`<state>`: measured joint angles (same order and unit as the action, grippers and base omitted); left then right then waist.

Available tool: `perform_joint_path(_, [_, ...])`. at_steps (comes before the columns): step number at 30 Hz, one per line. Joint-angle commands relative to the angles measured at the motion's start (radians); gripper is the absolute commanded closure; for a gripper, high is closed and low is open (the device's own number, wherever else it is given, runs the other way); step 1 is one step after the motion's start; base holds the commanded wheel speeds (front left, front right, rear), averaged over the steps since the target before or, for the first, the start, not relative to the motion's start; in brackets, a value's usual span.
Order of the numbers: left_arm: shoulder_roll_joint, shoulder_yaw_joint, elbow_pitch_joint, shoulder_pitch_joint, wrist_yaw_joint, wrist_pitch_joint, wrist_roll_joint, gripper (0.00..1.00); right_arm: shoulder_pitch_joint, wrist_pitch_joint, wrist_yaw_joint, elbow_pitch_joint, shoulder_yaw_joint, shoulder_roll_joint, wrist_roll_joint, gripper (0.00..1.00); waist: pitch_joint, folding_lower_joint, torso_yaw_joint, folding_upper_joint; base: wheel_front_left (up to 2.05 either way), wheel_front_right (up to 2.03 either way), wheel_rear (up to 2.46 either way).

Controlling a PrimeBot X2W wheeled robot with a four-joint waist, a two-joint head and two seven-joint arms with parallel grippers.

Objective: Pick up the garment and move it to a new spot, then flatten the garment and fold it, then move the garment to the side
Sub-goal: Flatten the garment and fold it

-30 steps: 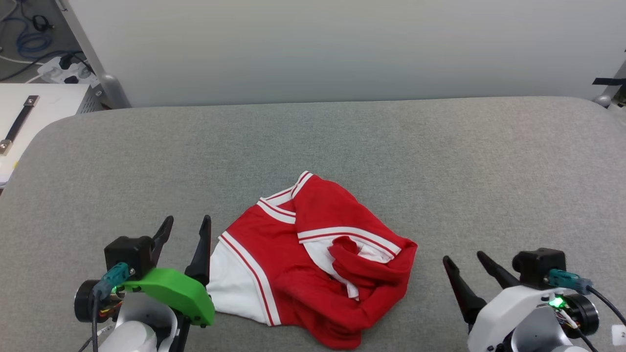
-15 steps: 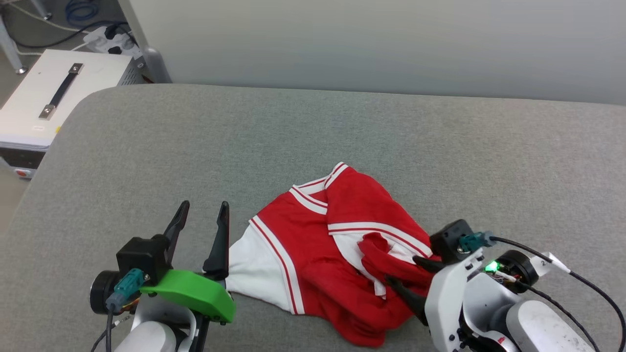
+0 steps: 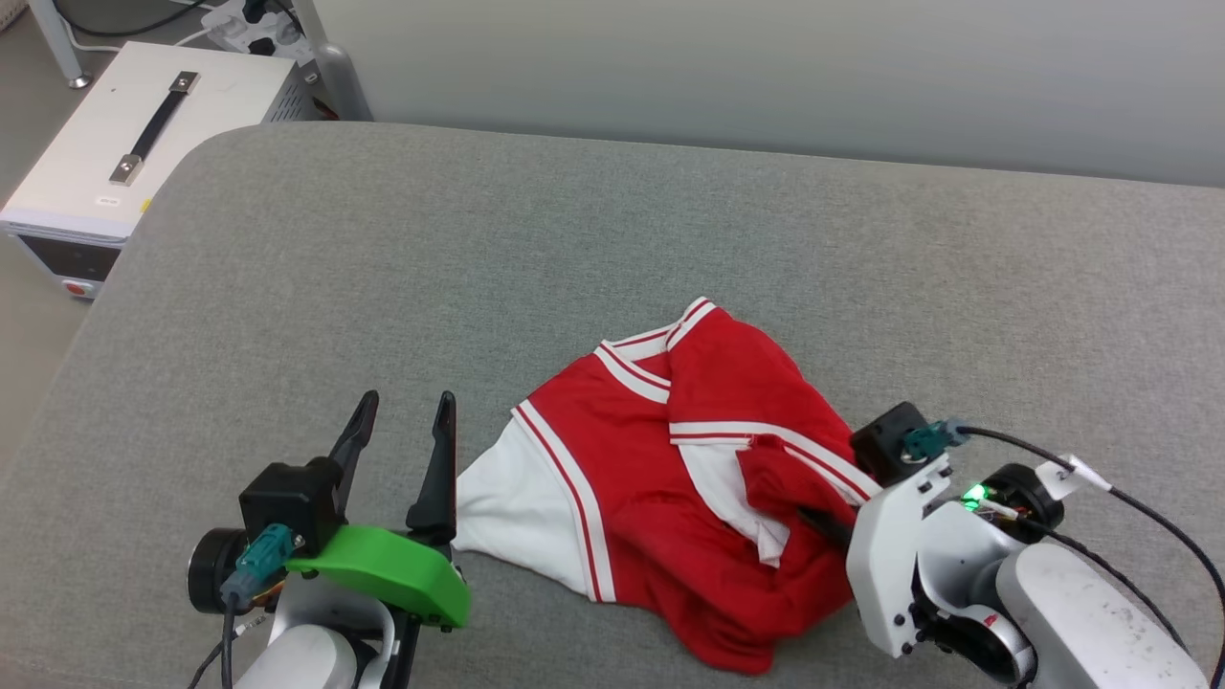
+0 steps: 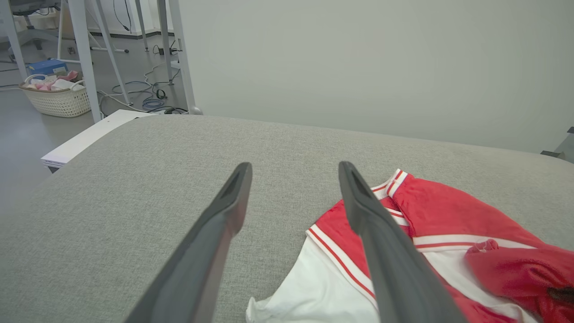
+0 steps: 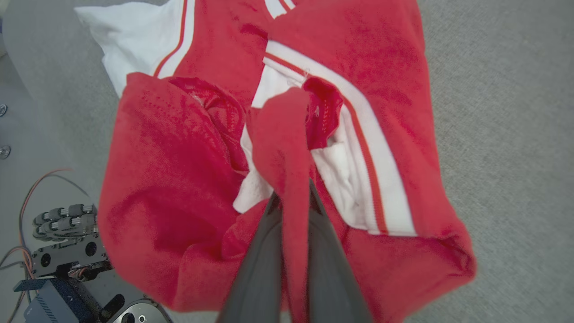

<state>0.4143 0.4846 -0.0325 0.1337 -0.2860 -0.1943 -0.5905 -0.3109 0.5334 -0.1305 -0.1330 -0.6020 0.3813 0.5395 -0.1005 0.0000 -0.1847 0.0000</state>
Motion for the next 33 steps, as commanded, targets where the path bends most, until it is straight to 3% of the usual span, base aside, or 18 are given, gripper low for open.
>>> perform_joint_path(1, [0.0,0.0,0.006,0.013,-0.001,-0.008,0.006,0.0,0.0,-0.022,0.0,0.007,0.03,0.002,0.005,1.0,0.001,0.0,0.009,0.0,0.0,0.0,0.0])
perform_joint_path(10, [0.011,0.001,0.009,-0.002,-0.009,-0.005,0.004,0.0,0.216,-0.068,0.0,0.122,0.295,-0.035,-0.047,1.0,0.031,0.0,0.058,0.0,0.0,0.0,0.0])
perform_joint_path(16, [0.023,0.002,0.002,-0.012,-0.015,0.005,0.003,0.0,0.411,-0.04,0.0,0.164,0.447,-0.132,-0.085,1.0,0.038,0.0,0.085,0.0,0.0,0.0,0.0])
perform_joint_path(23, [0.032,0.002,0.0,-0.02,-0.023,0.017,0.0,0.0,0.529,-0.035,0.0,0.111,0.503,-0.251,-0.097,1.0,0.04,0.0,0.096,0.0,0.0,0.0,0.0])
perform_joint_path(26, [0.035,0.003,0.001,-0.024,-0.025,0.02,-0.003,0.0,0.522,-0.078,0.0,0.1,0.494,-0.274,-0.103,0.0,0.045,0.0,0.096,0.0,0.0,0.0,0.0])
perform_joint_path(33, [0.039,0.006,0.003,-0.037,-0.032,0.027,-0.007,0.0,0.463,-0.287,0.0,0.137,0.491,-0.293,-0.135,0.0,0.066,0.0,0.095,0.0,0.0,0.0,0.0])
